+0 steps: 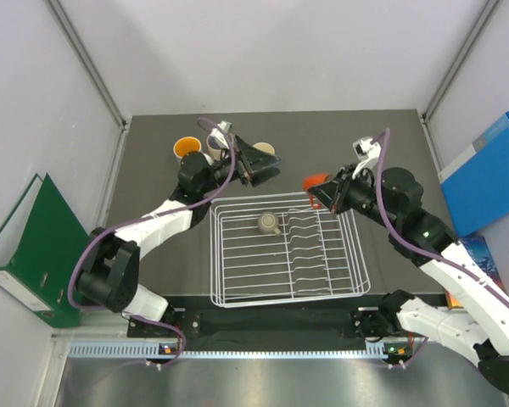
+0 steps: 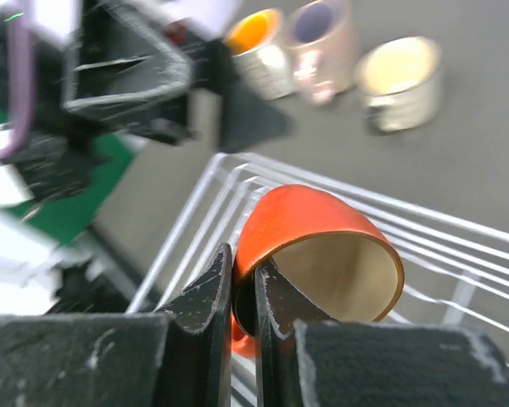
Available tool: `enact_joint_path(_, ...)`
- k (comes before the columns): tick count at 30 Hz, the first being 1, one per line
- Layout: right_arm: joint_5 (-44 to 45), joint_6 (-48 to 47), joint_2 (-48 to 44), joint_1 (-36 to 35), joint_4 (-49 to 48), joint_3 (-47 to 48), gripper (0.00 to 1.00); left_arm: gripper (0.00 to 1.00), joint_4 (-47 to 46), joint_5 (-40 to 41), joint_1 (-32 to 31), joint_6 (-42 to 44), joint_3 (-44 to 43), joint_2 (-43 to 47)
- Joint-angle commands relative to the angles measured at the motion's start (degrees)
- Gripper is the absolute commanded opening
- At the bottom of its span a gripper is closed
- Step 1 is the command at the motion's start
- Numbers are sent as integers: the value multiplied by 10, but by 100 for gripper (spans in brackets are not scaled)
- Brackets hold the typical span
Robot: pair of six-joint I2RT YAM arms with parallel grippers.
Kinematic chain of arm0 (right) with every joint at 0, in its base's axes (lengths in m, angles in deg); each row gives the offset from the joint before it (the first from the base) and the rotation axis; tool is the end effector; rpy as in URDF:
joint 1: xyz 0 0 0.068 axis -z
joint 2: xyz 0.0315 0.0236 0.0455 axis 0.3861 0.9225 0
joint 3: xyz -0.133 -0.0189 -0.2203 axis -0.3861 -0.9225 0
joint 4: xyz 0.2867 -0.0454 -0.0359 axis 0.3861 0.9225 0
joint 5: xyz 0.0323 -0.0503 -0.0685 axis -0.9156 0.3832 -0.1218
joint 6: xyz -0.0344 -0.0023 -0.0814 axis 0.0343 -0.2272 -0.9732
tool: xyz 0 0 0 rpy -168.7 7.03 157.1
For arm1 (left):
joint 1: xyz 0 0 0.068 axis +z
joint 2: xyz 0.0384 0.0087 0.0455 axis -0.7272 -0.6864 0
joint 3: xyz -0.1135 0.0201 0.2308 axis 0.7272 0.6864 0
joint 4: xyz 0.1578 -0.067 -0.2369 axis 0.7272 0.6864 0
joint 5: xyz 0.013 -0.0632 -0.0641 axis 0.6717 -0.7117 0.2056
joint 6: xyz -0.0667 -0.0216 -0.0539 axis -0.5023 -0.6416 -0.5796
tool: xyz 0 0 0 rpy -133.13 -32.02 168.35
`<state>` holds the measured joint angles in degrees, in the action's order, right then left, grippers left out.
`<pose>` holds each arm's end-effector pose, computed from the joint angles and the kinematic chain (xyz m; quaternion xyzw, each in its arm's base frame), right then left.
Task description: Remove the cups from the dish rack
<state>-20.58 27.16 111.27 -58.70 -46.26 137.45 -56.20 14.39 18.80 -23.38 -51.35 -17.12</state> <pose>0.2145 0.1715 0.3653 -0.1092 0.7606 0.3872 0.5095 0.3255 -0.2283 0.2825 -0.0165 0.6460 -0.7137 0.2702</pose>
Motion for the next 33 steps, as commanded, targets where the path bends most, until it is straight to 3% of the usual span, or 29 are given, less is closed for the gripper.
enact_joint_path(1,192,-55,58,5,102,110,0,99,150,101,23,100,-9,64)
enact_joint_path(2,261,-67,85,9,121,132,0,99,189,122,23,118,-14,73)
enact_joint_path(5,355,-64,199,42,196,214,0,99,356,182,22,179,-25,101)
enact_joint_path(8,383,-34,285,92,222,270,0,99,411,209,22,198,-27,121)
enact_joint_path(13,291,54,425,204,232,334,0,99,453,244,22,186,15,157)
enact_joint_path(21,291,54,623,217,276,499,0,98,499,231,22,201,25,165)
enact_joint_path(27,225,61,692,237,253,525,0,98,506,225,22,198,31,152)
enact_joint_path(33,282,42,793,237,382,664,0,99,558,243,22,215,16,143)
